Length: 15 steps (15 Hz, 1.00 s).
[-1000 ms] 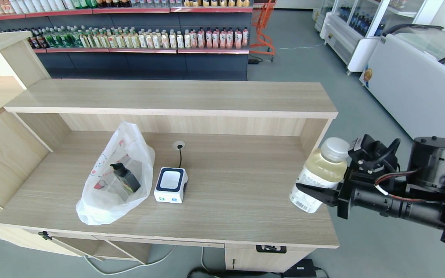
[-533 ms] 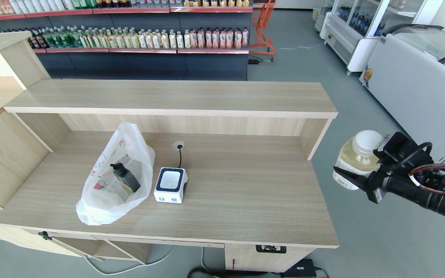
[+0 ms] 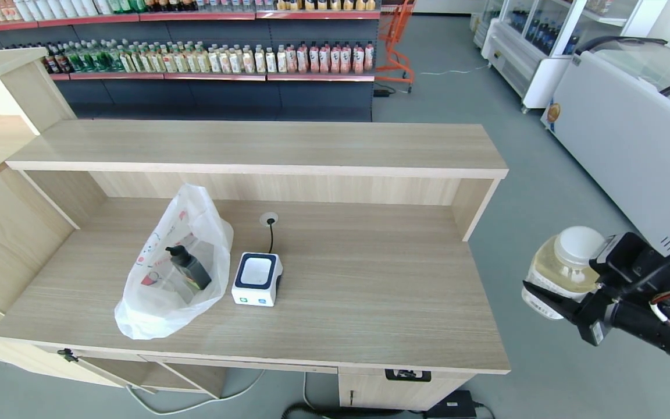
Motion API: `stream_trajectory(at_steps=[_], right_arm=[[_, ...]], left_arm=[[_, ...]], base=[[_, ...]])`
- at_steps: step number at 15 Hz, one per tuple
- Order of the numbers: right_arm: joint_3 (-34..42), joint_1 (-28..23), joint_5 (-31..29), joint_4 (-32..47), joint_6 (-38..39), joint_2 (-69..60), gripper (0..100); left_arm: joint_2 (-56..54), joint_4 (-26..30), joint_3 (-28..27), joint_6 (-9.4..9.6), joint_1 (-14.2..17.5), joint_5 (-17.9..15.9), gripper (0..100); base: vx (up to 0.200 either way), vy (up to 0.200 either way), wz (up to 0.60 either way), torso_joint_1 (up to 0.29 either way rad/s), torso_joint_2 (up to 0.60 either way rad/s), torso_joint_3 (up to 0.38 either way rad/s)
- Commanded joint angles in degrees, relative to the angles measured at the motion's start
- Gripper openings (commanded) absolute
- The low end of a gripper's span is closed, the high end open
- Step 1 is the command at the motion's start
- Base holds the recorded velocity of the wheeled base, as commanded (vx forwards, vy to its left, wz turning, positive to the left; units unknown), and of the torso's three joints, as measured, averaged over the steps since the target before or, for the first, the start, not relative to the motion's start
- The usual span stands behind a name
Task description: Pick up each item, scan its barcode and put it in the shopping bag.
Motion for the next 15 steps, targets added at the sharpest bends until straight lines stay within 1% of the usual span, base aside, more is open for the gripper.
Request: stream_trajectory(at_steps=[1,8,12,15], right_arm=[[0.7,0.0,0.1,0.0,0.1,-1.4,0],[0.4,0.8,1.2,-0.1,2.8,-1.0,0],[0.2,1.8,1.7,-0.1,5.7,-0.8,0],[0.2,1.7,4.0,-0.2,7.0,-0.2,0]], left_arm=[[0.0,0.0,0.0,-0.13,0.0,0.0,100],[0.0,0.0,0.0,-0.13,0.0,0.0,100],[0.0,0.0,0.0,-0.13,0.0,0.0,100],[0.0,0.0,0.0,0.05,0.0,0.0,100]], base=[[0.0,0.0,0.0,0.0,0.0,0.0],[0.0,0.2,0.0,0.0,0.0,0.001],[0.0,0.2,0.0,0.002,0.0,0.002],[0.0,0.2,0.0,0.001,0.0,0.002]])
